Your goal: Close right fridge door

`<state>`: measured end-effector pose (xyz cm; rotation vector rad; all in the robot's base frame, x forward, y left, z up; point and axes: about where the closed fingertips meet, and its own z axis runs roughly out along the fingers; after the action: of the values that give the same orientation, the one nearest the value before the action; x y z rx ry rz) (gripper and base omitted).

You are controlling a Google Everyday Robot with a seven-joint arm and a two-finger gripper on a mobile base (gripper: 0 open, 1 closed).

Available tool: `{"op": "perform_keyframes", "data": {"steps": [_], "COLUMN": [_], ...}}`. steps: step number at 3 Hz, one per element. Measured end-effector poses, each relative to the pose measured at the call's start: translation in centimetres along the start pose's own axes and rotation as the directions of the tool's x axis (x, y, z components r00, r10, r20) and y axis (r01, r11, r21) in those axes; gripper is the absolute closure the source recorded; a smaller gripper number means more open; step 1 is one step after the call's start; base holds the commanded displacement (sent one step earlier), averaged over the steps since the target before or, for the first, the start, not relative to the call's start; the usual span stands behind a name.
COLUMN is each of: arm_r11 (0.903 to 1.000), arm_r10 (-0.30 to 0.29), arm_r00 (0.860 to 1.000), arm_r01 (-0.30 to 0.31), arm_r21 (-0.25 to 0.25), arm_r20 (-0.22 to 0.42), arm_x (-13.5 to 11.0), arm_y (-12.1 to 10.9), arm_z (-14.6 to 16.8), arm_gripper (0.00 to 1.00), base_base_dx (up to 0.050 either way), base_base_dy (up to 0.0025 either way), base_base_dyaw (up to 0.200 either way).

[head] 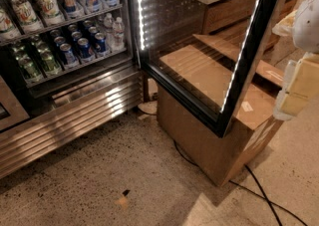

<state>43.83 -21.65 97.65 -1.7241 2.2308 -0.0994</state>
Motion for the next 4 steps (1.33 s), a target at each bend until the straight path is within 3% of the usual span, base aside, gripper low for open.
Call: {"op": "perform_keyframes", "data": {"steps": [1,4], "arm_r11": [1.0,1.0], "arm_r10": [0.0,0.0], "arm_r00": [1.0,1.0], "arm_r01": [0.0,0.0], "arm_r21": [0.0,0.0], "arm_r20": [0.0,0.0], "arm_x": [0.0,0.0], "arm_y": [0.0,0.0], "arm_z": [0.0,0.0], "arm_gripper": [0.0,0.0], "base_base_dx": [0.0,0.05], "base_base_dy": [-0.00005,0.0], "base_base_dyaw": [-0.199,0.0]}}
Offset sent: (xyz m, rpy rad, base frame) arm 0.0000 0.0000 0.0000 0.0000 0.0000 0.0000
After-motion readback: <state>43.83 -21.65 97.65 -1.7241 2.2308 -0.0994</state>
